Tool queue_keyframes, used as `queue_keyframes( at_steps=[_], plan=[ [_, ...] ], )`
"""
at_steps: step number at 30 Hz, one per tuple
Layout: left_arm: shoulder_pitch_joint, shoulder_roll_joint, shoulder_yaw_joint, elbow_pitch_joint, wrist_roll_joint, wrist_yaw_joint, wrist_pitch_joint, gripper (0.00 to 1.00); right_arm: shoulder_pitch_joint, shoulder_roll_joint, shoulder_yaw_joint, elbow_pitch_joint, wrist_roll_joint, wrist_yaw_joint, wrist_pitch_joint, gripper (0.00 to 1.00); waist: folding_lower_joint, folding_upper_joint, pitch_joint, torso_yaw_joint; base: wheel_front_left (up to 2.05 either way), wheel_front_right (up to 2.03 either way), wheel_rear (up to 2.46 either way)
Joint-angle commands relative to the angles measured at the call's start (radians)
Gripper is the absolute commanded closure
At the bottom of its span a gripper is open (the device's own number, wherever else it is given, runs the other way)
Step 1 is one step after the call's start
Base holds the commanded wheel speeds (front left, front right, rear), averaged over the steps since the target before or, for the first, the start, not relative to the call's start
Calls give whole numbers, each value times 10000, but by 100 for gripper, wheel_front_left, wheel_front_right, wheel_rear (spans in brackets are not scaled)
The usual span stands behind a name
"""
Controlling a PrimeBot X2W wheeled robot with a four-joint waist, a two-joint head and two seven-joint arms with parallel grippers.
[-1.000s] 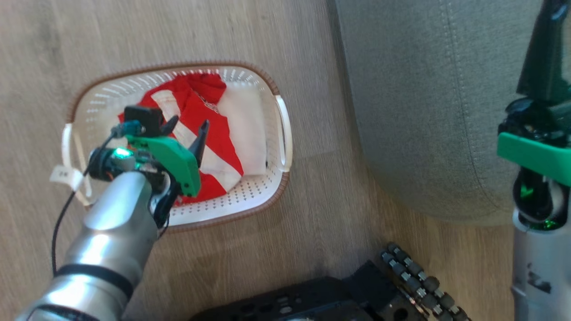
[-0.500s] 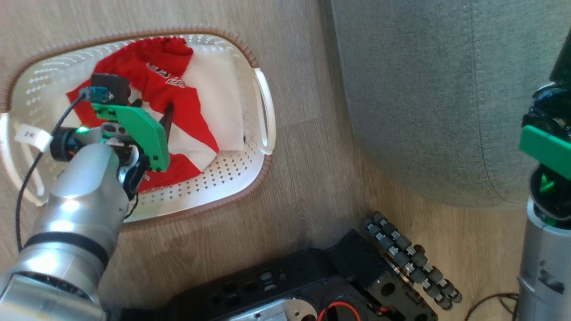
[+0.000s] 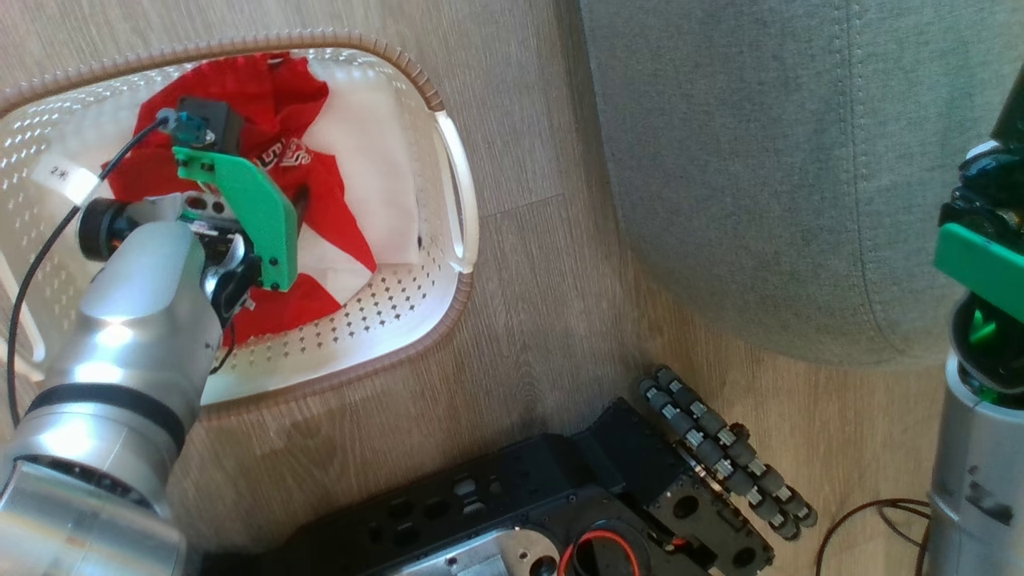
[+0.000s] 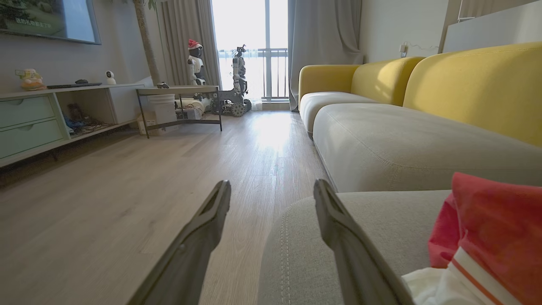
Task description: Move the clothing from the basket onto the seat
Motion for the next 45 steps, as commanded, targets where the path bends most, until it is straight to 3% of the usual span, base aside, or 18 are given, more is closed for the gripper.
queue_keyframes(
  at_steps=[1, 2, 3, 4, 5, 6, 15, 34, 45],
  plan=[
    [611, 216, 24, 238, 38, 12, 381, 0, 350, 120, 102, -383, 41, -2, -47, 0, 0, 0, -14, 8, 0, 0, 0],
    [613, 201, -6, 247, 21, 12, 497, 0, 346, 120, 104, -381, 42, -2, -47, 0, 0, 0, -21, 12, 0, 0, 0],
    [579, 193, -7, 245, -10, 12, 463, 11, 339, 120, 108, -381, 44, -2, -47, 0, 0, 0, -24, 15, 0, 0, 0],
    [526, 199, -19, 231, -14, 12, 349, 36, 329, 120, 111, -384, 46, -2, -47, 0, 0, 0, -26, 16, 0, 0, 0],
    [486, 202, -54, 212, -1, 12, 238, 83, 318, 121, 114, -386, 45, -2, -47, 0, 0, 0, -27, 19, 0, 0, 0],
    [456, 198, -76, 180, -10, 12, 122, 100, 307, 121, 115, -387, 45, -2, -47, 0, 0, 0, -28, 22, 0, 0, 0],
    [463, 170, -272, 7, -240, 12, -627, 100, 189, 121, 135, -228, 43, -2, -47, 0, 0, 0, -417, 98, 0, 0, 0],
    [2439, -412, -1355, -1517, -1487, 12, -2744, 100, 1039, -35, 45, 933, -150, -2, -47, 0, 0, 0, -4478, 984, 0, 0, 0],
    [3349, -107, -1861, -3048, -2163, 12, -3826, 100, 1995, -452, 79, 1734, 127, -2, -47, 0, 0, 0, -6717, 1563, 0, 0, 0]
  ],
)
